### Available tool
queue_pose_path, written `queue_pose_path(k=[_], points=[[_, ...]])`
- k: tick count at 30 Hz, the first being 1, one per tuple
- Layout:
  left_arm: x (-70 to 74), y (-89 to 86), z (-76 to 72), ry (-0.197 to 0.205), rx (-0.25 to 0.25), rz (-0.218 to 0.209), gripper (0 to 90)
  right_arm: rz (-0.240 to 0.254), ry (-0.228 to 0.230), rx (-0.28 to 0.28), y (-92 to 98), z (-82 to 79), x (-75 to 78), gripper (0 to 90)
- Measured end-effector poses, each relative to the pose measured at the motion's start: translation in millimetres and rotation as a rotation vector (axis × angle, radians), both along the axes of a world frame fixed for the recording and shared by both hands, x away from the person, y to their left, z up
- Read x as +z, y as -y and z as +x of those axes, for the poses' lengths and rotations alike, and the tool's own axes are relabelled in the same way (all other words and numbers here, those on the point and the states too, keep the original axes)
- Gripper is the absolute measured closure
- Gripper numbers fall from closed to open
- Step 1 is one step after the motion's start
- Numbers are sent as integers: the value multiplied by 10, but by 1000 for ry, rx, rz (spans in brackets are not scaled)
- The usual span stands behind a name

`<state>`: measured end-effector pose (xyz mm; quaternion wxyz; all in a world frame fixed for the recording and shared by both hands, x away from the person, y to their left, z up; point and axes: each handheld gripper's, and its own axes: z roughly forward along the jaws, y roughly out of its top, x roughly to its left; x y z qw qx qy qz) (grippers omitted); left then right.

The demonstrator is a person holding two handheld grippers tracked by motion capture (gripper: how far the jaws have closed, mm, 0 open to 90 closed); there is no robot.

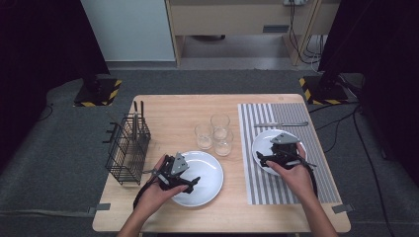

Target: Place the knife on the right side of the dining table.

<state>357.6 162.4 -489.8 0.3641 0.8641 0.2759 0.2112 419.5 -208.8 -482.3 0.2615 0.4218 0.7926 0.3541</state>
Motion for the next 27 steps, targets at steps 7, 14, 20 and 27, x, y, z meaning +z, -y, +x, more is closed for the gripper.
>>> queue_pose_path(k=[7, 14, 20, 27], points=[[112, -12, -37, 6, 9, 27, 61, 26, 17, 90, -255, -169, 8, 60], [238, -113, -41, 4, 32, 21, 55, 54, 33, 88, -264, -261, 59, 60], [393, -227, -36, 26, 77, 20, 48, 77, 22, 68, -175, -347, 43, 57], [494, -287, -56, 37, 104, 16, 54, 61, 5, 69, -200, -361, -3, 73]])
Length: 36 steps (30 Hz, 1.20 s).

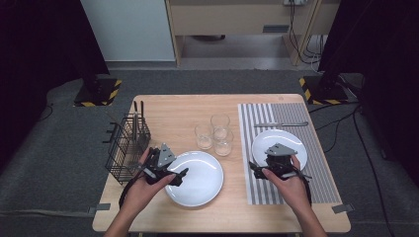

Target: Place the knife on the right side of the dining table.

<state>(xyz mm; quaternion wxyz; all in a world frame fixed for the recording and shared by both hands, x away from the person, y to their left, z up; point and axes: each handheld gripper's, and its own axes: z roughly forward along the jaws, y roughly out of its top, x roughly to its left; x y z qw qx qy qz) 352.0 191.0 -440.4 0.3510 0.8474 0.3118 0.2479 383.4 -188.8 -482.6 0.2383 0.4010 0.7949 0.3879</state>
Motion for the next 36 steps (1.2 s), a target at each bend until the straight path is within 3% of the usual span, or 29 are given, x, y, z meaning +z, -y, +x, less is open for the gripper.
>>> queue_pose_path(k=[7, 16, 25, 36], points=[[99, -8, -78, 11, -16, 10, 54, -26, -6, 29, -131, -30, -48, 78], [189, -88, -93, 17, -17, 45, 54, -43, -24, 35, -135, -36, -109, 79], [314, -274, -193, 17, 17, 74, 54, -59, -21, 40, -125, -45, -121, 80], [419, -544, -284, 26, 51, 66, 49, -78, -21, 39, -169, -46, -140, 78]])
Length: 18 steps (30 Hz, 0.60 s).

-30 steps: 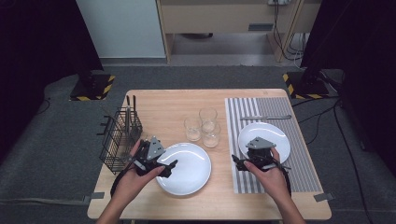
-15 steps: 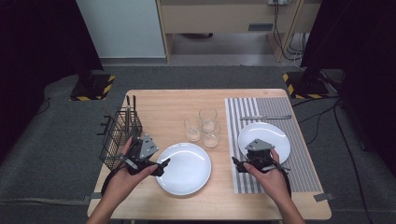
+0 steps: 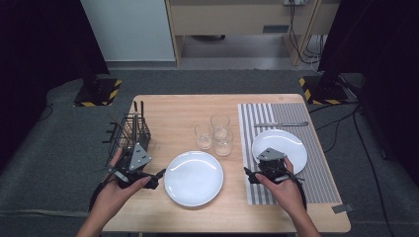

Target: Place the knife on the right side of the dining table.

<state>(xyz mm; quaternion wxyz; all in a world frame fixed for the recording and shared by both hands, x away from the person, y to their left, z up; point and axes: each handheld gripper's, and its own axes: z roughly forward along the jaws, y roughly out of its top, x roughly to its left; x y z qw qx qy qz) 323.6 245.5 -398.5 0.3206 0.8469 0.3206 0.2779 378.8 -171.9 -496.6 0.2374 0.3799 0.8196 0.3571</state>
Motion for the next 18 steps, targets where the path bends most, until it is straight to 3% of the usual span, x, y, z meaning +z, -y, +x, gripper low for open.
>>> queue_pose_path(k=[18], points=[[99, -442, -76, 4, 74, -37, 49, -7, -6, 2, -27, -9, -10, 74]])
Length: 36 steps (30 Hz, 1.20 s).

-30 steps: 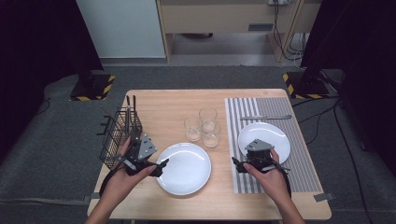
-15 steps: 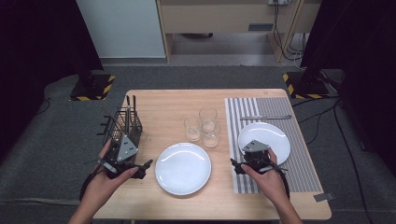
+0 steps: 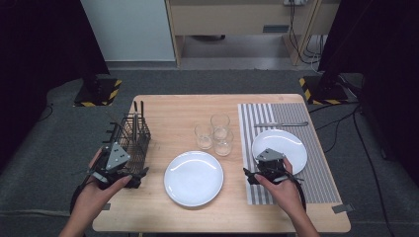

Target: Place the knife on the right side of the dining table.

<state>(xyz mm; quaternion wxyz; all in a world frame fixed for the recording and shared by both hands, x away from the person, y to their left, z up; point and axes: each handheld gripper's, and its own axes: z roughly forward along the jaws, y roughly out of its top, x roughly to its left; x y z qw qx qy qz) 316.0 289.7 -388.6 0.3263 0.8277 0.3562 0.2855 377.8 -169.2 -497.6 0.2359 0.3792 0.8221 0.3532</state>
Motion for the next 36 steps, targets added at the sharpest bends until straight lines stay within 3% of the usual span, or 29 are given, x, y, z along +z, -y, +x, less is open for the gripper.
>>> queue_pose_path(k=[10, 21, 30, 36], points=[[34, -147, 0, 20, 37, -7, 49, -15, -5, 0, -12, 5, -31, 71], [19, -388, 35, 5, 80, -49, 49, -18, -13, -2, -27, 1, -33, 61], [48, -529, 91, 15, 106, -34, 49, -20, -13, 1, -27, 3, -36, 60], [64, -604, 122, 9, 118, -1, 49, -25, -17, 2, -37, 3, -54, 61]])
